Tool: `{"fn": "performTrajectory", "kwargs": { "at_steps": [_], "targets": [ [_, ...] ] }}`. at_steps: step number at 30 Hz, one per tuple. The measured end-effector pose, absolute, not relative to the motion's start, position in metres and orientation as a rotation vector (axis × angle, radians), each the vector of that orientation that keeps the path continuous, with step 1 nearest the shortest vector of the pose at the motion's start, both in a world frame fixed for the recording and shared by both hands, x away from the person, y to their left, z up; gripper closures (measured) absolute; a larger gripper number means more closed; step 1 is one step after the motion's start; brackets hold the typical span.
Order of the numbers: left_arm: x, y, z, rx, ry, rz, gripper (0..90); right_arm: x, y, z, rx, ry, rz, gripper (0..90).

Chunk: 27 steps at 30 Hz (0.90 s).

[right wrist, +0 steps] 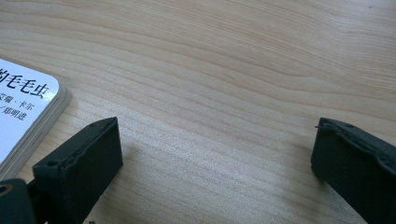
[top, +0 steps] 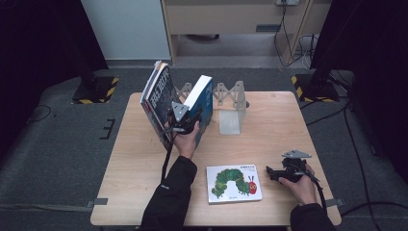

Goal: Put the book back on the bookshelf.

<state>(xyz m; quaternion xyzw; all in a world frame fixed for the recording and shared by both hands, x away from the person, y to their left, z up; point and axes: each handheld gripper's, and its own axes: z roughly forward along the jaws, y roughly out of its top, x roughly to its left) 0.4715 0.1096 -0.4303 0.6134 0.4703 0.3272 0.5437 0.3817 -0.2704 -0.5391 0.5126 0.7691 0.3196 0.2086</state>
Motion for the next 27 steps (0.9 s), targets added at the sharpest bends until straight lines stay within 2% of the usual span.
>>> {"fn": "performTrajectory", "kwargs": {
  "at_steps": [17, 27],
  "targets": [
    [0.492, 0.089, -0.431, 1.454, 1.11, 0.77, 57.0, 0.382, -0.27, -0.539, 1.427, 2.14, 0.89, 2.0],
    [0.477, 0.099, -0.437, 1.474, 1.079, 0.729, 53.9, 0.382, -0.27, -0.539, 1.427, 2.14, 0.89, 2.0]
  ]
}}
